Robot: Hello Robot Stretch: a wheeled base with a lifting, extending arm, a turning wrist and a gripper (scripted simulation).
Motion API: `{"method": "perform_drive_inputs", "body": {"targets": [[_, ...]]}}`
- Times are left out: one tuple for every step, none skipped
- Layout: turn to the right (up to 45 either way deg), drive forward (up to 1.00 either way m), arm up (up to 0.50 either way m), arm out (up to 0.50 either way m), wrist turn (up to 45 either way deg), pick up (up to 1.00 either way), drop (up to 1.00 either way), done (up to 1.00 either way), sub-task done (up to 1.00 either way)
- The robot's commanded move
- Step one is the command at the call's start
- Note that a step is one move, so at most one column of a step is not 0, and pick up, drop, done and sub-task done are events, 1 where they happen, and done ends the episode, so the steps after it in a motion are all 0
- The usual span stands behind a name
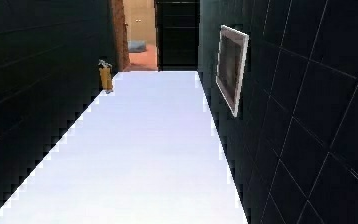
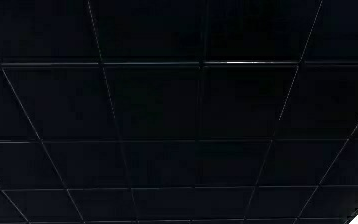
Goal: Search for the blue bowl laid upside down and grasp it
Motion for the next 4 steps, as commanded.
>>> {"method": "perform_drive_inputs", "body": {"targets": [[-12.0, 0.00, 0.00, 0.00, 0.0, 0.00, 0.00, 0.00, 0.00], [0.0, 1.00, 0.00, 0.00, 0.0, 0.00, 0.00, 0.00, 0.00], [0.0, 1.00, 0.00, 0.00, 0.0, 0.00, 0.00, 0.00, 0.00], [0.0, 1.00, 0.00, 0.00, 0.0, 0.00, 0.00, 0.00, 0.00]]}}
